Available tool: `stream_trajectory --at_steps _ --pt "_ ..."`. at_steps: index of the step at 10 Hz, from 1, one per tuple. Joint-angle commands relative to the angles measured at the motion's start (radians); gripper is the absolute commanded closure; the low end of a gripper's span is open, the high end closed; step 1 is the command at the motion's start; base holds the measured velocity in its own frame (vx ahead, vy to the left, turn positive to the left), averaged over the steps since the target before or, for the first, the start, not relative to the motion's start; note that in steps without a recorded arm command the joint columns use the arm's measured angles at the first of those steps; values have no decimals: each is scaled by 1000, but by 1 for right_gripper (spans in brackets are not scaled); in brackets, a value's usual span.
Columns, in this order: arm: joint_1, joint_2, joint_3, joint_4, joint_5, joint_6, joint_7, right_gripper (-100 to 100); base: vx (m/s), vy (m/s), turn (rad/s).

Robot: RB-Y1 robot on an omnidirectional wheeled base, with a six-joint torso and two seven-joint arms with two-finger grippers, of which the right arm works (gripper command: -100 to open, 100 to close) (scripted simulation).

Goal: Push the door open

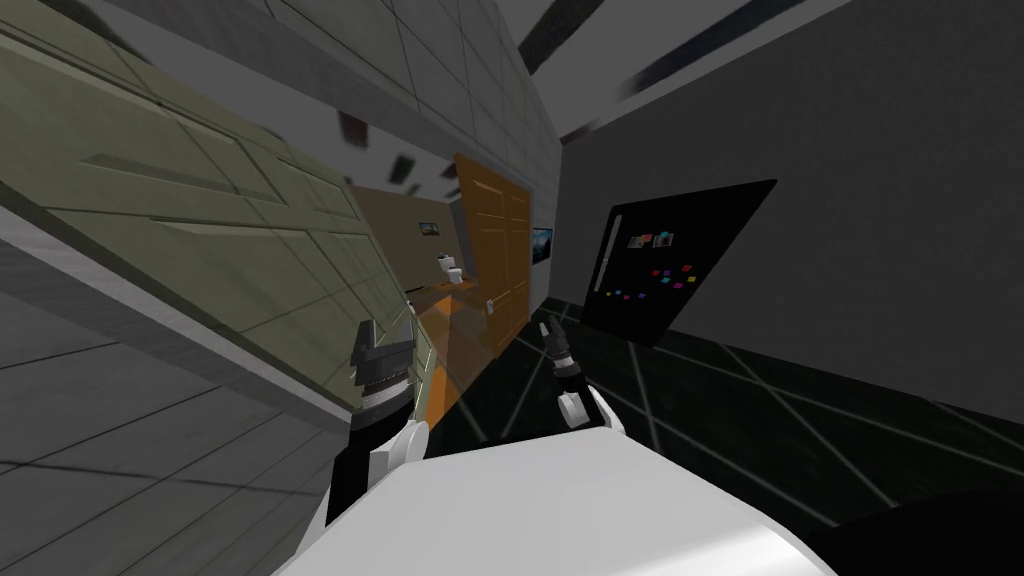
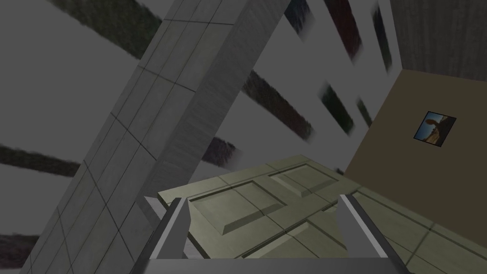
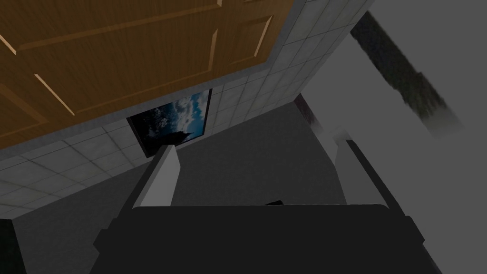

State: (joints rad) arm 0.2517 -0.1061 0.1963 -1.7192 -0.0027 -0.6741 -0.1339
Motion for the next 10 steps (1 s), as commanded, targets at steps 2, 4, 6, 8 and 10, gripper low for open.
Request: stream_trajectory --at_steps 2,4,6,8,10 --pt "-27 2 18 55 4 -1 0 -100 92 0 53" --pt "-44 1 31 98 7 -6 -1 -100 99 -8 44" --pt "-60 1 44 142 9 -11 -2 -100 100 -23 54" --pt "-77 0 57 185 11 -16 -4 -100 98 -10 50" --pt "-93 0 70 228 14 -21 -5 -100 97 -6 52"
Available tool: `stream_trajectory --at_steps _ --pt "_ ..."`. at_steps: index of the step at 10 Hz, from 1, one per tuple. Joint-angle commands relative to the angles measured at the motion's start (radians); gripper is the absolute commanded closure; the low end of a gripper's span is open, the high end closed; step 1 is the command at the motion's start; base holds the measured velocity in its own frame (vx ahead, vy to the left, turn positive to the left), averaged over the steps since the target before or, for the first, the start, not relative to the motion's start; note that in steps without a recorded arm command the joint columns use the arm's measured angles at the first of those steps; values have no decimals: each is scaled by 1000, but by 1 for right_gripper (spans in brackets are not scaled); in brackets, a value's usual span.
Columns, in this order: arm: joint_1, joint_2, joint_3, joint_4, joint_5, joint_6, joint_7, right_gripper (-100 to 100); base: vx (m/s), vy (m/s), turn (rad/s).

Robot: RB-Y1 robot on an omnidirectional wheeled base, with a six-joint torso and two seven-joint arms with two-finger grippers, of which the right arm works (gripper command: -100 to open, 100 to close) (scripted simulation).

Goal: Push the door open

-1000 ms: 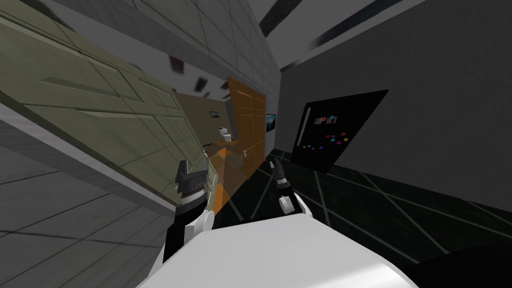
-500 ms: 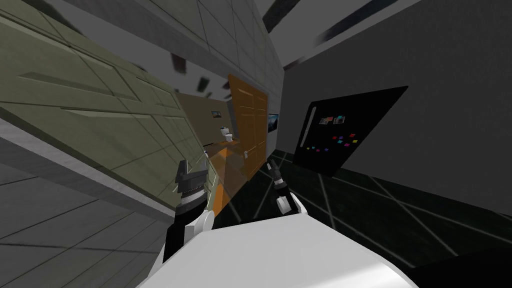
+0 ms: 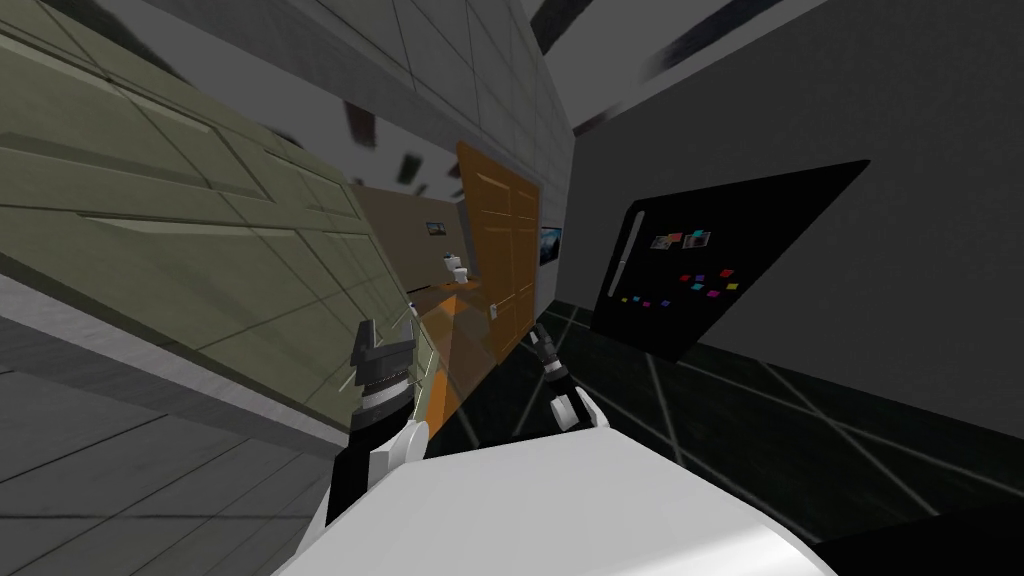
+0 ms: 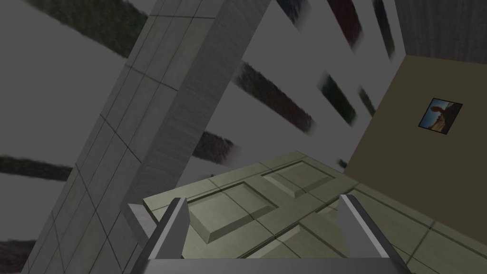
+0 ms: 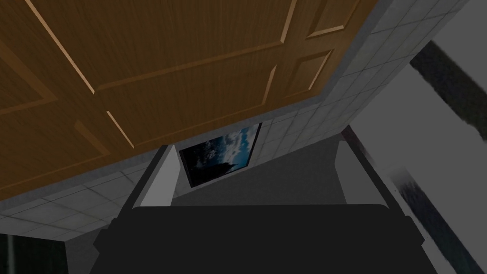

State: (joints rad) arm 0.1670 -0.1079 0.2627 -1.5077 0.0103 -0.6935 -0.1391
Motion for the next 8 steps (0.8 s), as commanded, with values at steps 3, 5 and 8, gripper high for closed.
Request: stream_trajectory --at_steps 3,5,8 --pt "-34 1 24 82 4 -10 -2 -100 97 -21 50" --pt "-50 2 37 125 7 -15 -3 -100 95 -15 50" --pt "-75 2 56 189 10 -23 -6 -100 96 -15 48"
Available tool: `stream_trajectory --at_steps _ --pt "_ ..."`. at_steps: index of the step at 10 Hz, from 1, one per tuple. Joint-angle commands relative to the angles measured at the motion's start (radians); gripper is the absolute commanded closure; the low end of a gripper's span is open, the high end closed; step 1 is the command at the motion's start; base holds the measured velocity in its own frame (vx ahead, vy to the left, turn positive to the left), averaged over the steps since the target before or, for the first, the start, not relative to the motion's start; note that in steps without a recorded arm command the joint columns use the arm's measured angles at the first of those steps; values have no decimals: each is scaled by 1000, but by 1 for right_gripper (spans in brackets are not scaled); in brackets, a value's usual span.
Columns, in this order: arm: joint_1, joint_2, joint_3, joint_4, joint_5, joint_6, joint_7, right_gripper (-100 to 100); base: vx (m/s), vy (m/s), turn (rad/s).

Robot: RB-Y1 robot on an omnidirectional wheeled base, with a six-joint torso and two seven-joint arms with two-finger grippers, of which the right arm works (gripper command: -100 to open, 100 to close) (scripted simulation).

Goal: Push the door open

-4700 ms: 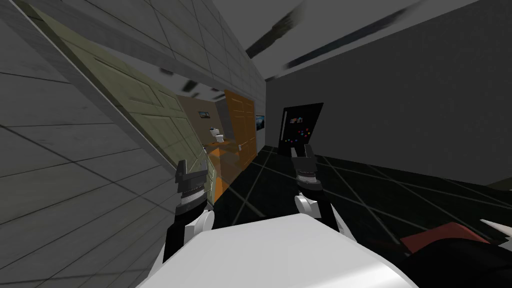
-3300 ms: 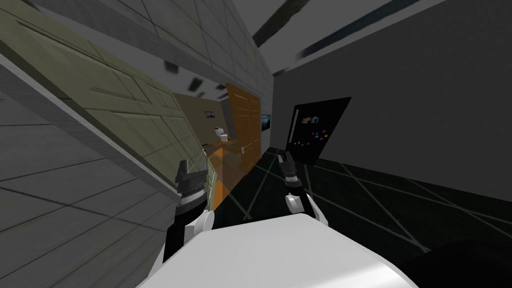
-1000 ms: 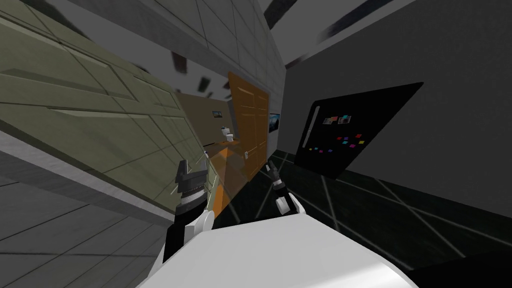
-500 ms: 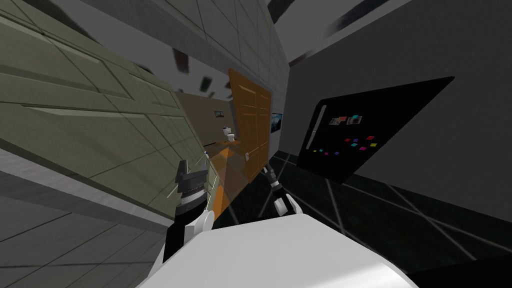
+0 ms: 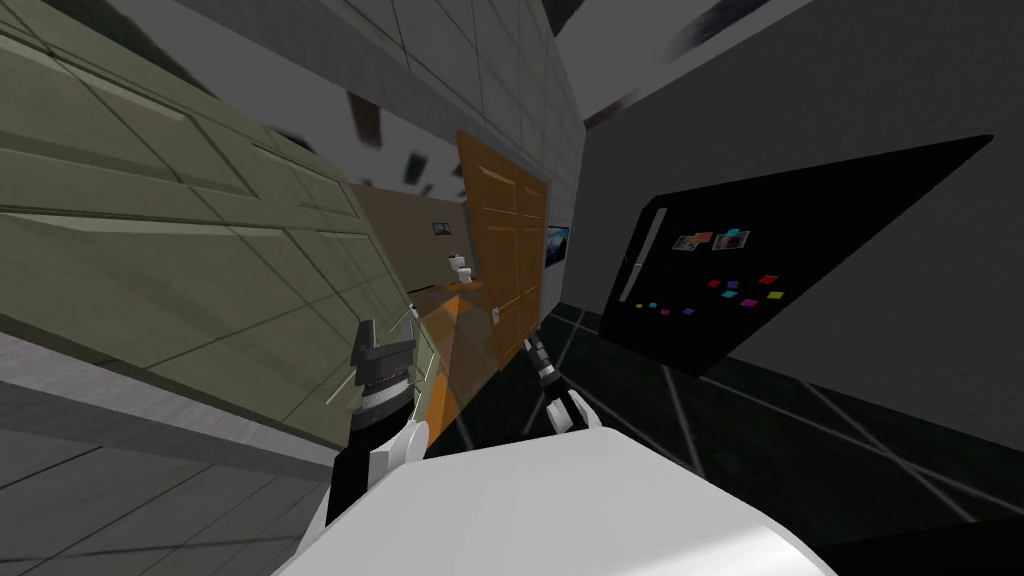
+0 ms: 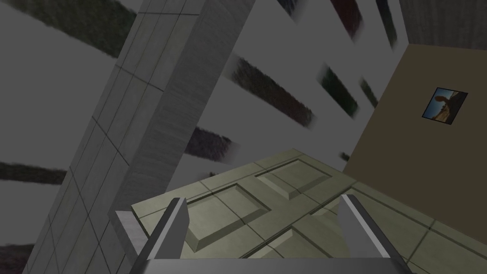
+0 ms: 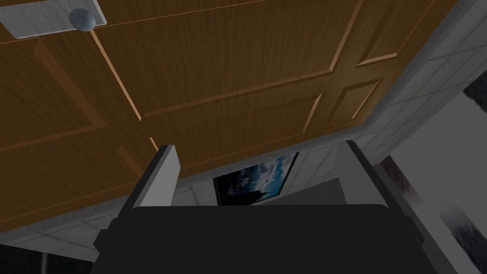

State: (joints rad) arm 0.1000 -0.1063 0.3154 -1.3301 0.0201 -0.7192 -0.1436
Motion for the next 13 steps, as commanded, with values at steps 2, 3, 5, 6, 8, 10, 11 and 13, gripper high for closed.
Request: stream_trajectory --at_steps 2,3,5,6,8,10,11,13 --pt "-24 2 16 54 3 -2 -3 -100 107 -9 48" --pt "-32 2 23 75 4 -5 -3 -100 102 -11 51" --pt "-55 3 41 136 7 -12 -5 -100 104 -33 66" --pt "-63 4 47 156 9 -14 -6 -100 140 -50 72" --pt "-78 5 60 195 11 -19 -7 -100 114 -22 41" --pt "-93 7 72 235 13 -24 -8 -100 99 -18 43" --pt "-100 8 77 253 14 -26 -9 -100 107 -22 46" --pt "-114 10 88 289 16 -31 -10 -100 92 -12 44"
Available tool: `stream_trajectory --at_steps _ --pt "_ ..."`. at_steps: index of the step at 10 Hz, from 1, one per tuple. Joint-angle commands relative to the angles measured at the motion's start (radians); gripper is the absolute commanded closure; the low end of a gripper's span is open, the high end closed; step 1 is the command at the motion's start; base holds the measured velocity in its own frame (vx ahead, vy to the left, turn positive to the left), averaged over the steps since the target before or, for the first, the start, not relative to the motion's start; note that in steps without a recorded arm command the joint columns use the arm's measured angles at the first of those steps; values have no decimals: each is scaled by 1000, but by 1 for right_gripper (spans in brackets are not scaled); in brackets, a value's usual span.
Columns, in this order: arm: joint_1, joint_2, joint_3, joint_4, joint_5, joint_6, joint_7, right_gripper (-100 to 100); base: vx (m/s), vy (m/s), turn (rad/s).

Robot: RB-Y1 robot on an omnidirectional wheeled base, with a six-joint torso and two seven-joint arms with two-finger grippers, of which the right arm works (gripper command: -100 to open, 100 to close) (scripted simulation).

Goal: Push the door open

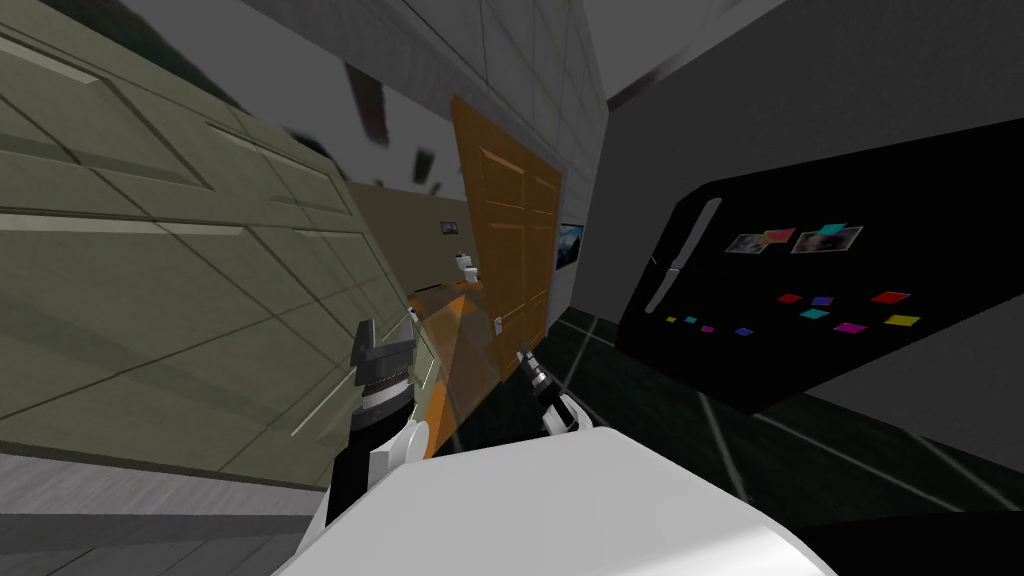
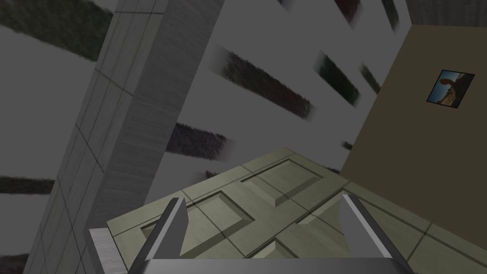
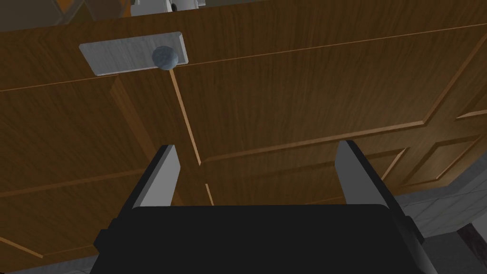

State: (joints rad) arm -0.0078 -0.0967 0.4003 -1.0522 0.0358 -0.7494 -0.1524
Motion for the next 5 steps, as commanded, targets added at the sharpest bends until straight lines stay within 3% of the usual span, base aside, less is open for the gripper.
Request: stream_trajectory --at_steps 1,5 --pt "-13 1 9 29 1 -3 -2 -100 78 -20 42" --pt "-45 6 34 114 6 -13 -5 -100 109 -33 51"
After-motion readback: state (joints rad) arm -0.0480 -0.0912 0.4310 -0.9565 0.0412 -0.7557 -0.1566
